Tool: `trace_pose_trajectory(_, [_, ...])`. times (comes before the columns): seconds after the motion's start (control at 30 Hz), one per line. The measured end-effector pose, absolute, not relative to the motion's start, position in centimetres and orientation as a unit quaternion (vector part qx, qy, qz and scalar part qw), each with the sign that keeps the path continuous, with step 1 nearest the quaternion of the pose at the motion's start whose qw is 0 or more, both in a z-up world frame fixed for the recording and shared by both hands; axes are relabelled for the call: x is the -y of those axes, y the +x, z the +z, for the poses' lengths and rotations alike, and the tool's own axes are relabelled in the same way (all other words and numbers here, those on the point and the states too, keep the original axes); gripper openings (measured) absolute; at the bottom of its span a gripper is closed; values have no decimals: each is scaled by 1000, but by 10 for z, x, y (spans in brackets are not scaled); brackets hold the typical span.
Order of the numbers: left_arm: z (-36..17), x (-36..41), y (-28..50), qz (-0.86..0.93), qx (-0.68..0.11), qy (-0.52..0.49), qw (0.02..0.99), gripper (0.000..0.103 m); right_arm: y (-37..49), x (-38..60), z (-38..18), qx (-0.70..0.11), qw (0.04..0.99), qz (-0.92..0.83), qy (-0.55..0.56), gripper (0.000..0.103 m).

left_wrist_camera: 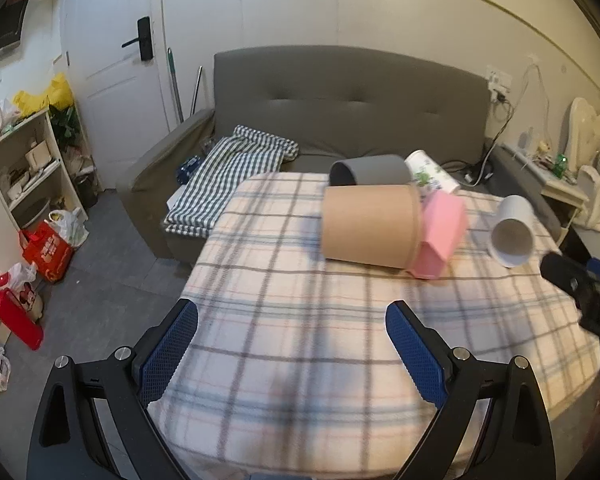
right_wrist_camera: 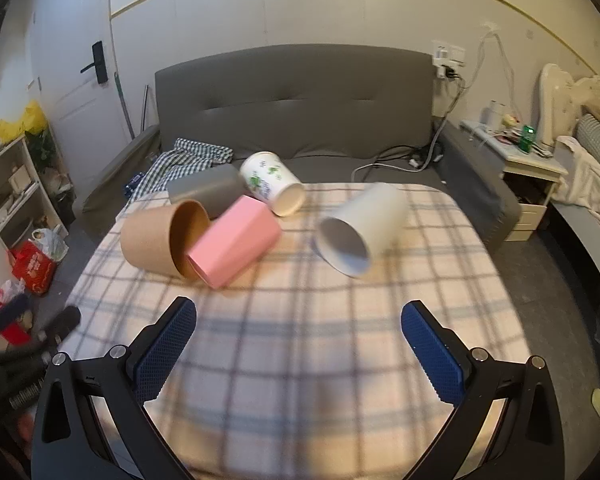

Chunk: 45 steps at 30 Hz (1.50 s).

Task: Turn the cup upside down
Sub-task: 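Reach the right gripper to the pink hexagonal cup and close on it, then lift the pink cup off the table with the right gripper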

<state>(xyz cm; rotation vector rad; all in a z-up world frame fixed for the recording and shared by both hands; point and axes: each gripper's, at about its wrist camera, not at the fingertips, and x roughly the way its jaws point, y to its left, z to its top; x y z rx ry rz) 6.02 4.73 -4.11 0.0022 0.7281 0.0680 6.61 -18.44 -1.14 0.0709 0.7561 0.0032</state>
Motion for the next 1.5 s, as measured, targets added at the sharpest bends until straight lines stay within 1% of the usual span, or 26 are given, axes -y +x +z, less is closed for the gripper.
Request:
trace_pose_trajectory(0.43, [-65,-73,110,64,-373,-23,926,98,173,153,-46,-439,892,23,107,103])
trace_pose_trajectory(0.63, [-73,-76,123,68,-377,-25,923,98,196,153,-70,-463,873,30,148,97])
trace_pose_trajectory(0.73, [-78,-74,127,67,-382,-27,921,98,204,157,-80,-475,863,37,167,91])
trace_pose_trajectory(0.8, [-82,-71,128,65,-387,-24,919,98,209,157,-87,-481,857,50,180,89])
trace_pose_trajectory(0.83, [-83,-70,128,64,-389,-22,919,98,211,157,-89,-483,854,59,185,86])
trace_pose_trajectory(0.87, [-83,-68,128,63,-390,-20,918,98,213,157,-91,-483,852,71,190,79])
trace_pose_trajectory(0.9, [-84,-67,128,63,-392,-17,918,98,214,157,-92,-483,849,84,197,74])
trace_pose_trajectory(0.93, [-84,-66,127,64,-393,-15,917,98,213,156,-93,-485,846,94,201,69])
trace_pose_trajectory(0.97, [-83,-64,127,64,-394,-13,917,98,213,154,-93,-486,845,98,199,67])
trace_pose_trajectory(1.1, [-76,-62,120,63,-390,-13,919,98,198,159,-87,-486,847,107,186,65])
trace_pose_trajectory(1.17, [-72,-60,115,62,-387,-12,920,98,185,165,-82,-486,849,108,177,63])
trace_pose_trajectory(1.5, [-48,-46,74,48,-378,-17,924,98,93,187,-72,-505,847,102,134,61])
